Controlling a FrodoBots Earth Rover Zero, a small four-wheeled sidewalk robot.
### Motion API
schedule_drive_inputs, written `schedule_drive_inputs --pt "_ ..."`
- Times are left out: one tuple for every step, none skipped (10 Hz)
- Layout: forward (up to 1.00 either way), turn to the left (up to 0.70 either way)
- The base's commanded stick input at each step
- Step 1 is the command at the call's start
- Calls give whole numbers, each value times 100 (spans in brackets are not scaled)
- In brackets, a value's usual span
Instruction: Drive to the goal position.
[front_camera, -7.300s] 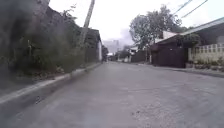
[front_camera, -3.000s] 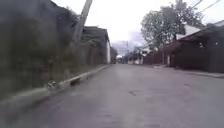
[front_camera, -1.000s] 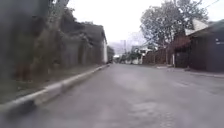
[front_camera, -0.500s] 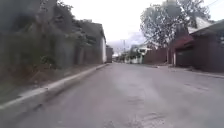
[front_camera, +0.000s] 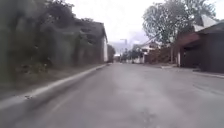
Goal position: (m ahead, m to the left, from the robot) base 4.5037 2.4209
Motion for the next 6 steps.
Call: schedule_drive_inputs --pt "100 -31" --pt "100 -5" --pt "100 0" --pt "100 0" --pt "100 0" --pt "100 0"
